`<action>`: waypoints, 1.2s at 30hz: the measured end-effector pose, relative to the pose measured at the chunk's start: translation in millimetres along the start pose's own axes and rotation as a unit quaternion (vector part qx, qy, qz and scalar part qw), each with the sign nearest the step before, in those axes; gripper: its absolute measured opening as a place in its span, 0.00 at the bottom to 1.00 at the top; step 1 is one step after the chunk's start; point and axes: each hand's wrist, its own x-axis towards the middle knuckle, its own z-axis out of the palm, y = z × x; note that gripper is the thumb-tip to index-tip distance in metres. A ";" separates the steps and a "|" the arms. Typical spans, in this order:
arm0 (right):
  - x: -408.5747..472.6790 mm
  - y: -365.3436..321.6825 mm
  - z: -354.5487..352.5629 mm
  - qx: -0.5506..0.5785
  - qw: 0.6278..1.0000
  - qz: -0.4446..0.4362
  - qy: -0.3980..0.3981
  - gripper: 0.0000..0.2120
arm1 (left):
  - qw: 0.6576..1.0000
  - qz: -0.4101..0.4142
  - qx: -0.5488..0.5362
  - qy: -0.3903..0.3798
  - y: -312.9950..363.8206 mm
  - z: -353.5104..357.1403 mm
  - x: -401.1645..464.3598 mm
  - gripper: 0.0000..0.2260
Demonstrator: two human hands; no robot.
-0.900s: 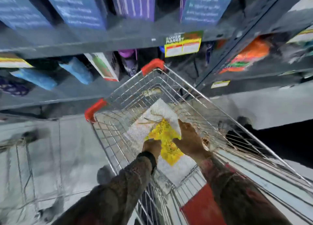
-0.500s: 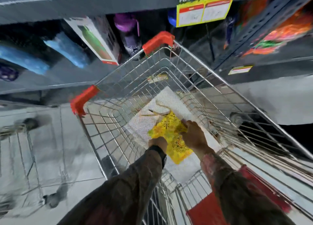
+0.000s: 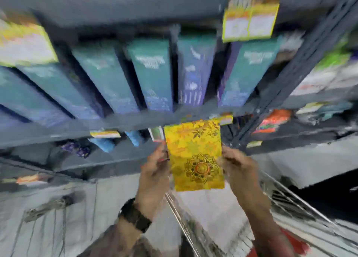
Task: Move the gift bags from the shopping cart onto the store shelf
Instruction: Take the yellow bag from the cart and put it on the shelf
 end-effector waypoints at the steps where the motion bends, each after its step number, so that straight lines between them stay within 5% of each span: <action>1: -8.0 -32.6 11.2 0.040 0.999 -0.026 -0.004 0.18 | 0.999 0.049 0.012 -0.012 32.2 -7.1 -10.0 0.31; 8: -59.6 -242.2 106.1 0.169 0.958 -0.223 -0.065 0.16 | 0.945 0.315 0.072 0.051 224.6 -70.3 -62.6 0.24; 13: -79.7 -301.0 150.6 0.185 0.936 -0.292 -0.071 0.18 | 0.914 0.392 0.092 0.046 297.2 -95.4 -81.5 0.22; 22: -107.1 -315.2 214.0 0.163 0.937 -0.309 -0.025 0.16 | 0.921 0.373 0.075 0.084 321.7 -159.9 -89.4 0.18; 29: -76.8 -385.3 315.5 0.173 0.955 -0.202 -0.133 0.09 | 0.928 0.329 0.088 0.150 397.5 -237.8 -45.1 0.13; 36: 14.8 -474.4 458.2 0.033 0.959 -0.137 -0.247 0.11 | 0.926 0.250 0.218 0.181 505.7 -306.7 47.2 0.16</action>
